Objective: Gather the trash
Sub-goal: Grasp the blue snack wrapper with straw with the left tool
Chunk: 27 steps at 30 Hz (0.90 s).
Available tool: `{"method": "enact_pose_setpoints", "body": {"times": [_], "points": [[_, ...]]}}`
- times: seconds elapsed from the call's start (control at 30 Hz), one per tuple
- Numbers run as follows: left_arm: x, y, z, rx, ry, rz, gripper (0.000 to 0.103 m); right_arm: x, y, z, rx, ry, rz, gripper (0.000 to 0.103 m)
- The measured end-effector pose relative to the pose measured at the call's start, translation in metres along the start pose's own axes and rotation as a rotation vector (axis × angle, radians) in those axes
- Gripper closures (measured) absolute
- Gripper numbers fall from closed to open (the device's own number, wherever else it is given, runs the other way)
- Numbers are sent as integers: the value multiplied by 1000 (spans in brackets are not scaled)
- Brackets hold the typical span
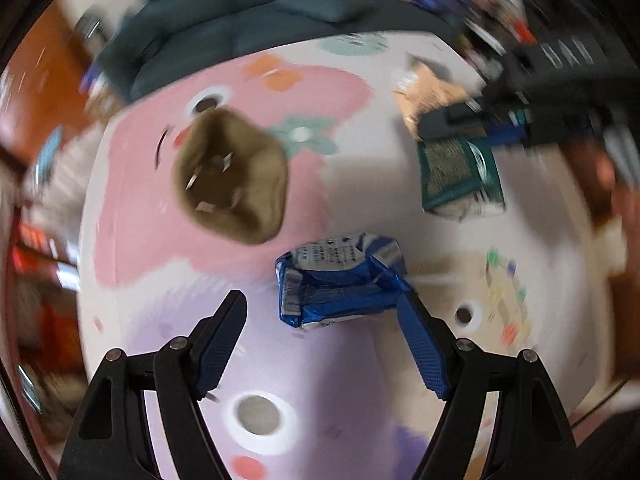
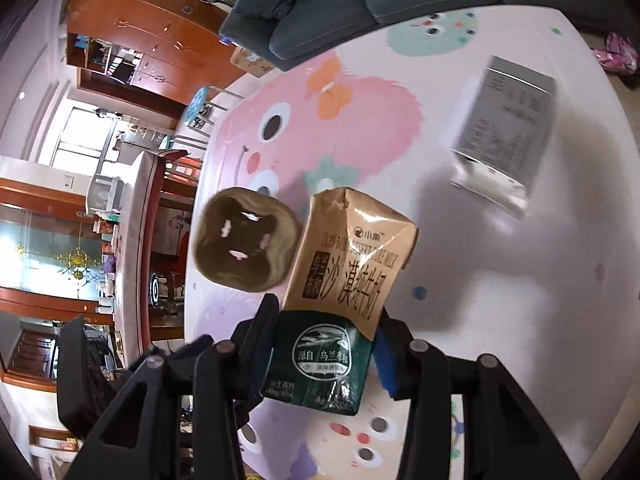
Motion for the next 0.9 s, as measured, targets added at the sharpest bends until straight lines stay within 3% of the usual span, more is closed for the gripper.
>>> {"method": "enact_pose_setpoints", "body": {"times": [0.13,0.37,0.57,0.67,0.9], "points": [[1,11,21,-106,244,-38,27,7,5,11,1,8,-23,59],[-8,32,34,-124,391,-49,27,15,20,24,8,19,-59,59],[-23,49,30,-60,358,-72,29,19,15,33,15,19,-64,59],[-30,61,22,-3,282,-121,38,20,10,39,7,27,-63,59],[-47,73,5,57,136,-141,39,24,4,52,7,47,-54,59]]}}
Point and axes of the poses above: each gripper's, at about its wrist camera, not at the fingertips, and y roughly the way its jaws point, z to its right, x to its underside, the point moved 3 cm from there along y, roughly the way its jaws point, and after that the axes turned 6 degrees about x, right-handed, at the moved point
